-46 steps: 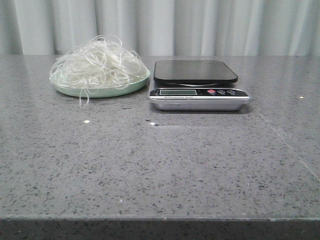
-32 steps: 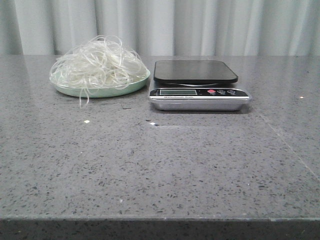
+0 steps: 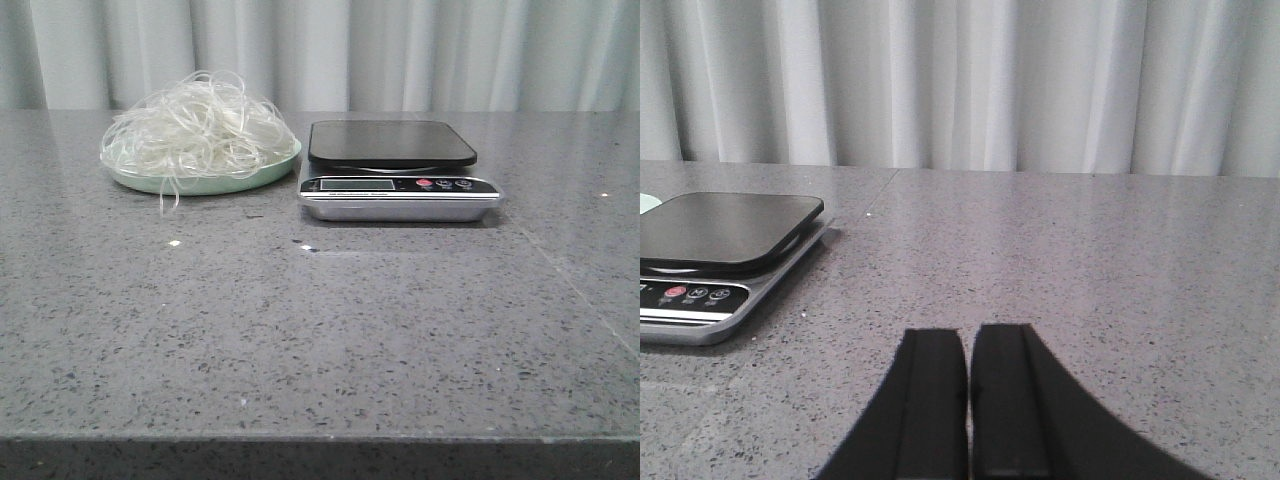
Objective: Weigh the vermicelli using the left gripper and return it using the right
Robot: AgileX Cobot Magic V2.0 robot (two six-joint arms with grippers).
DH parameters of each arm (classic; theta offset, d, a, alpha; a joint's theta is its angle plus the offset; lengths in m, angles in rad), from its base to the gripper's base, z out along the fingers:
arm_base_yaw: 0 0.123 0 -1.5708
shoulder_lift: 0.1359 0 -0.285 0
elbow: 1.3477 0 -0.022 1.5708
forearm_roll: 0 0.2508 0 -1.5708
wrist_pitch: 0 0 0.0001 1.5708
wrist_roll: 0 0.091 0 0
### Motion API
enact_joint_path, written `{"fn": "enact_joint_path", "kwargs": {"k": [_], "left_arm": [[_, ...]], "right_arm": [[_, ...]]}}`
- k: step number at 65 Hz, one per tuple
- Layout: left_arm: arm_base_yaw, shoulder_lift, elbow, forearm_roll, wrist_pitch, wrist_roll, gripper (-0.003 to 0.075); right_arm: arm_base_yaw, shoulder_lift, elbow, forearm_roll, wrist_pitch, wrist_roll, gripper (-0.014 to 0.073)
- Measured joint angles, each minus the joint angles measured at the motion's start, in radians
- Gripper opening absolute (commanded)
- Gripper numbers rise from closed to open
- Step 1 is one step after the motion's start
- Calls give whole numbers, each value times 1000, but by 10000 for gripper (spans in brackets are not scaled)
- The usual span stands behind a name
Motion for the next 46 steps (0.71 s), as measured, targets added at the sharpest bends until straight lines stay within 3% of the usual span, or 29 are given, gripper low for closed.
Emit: {"fn": "enact_joint_path", "kwargs": {"k": [14, 30, 37, 46], "left_arm": [[0, 0, 0, 0, -7, 0, 134], [0, 0, -51, -19, -230, -2, 134], [0, 19, -198, 51, -164, -2, 134], [0, 156, -429, 80, 33, -2, 134]], "right_arm": [[0, 0, 0, 0, 0, 0, 191], [0, 0, 0, 0, 0, 0, 191], [0, 0, 0, 0, 0, 0, 191], [0, 0, 0, 0, 0, 0, 191]]}}
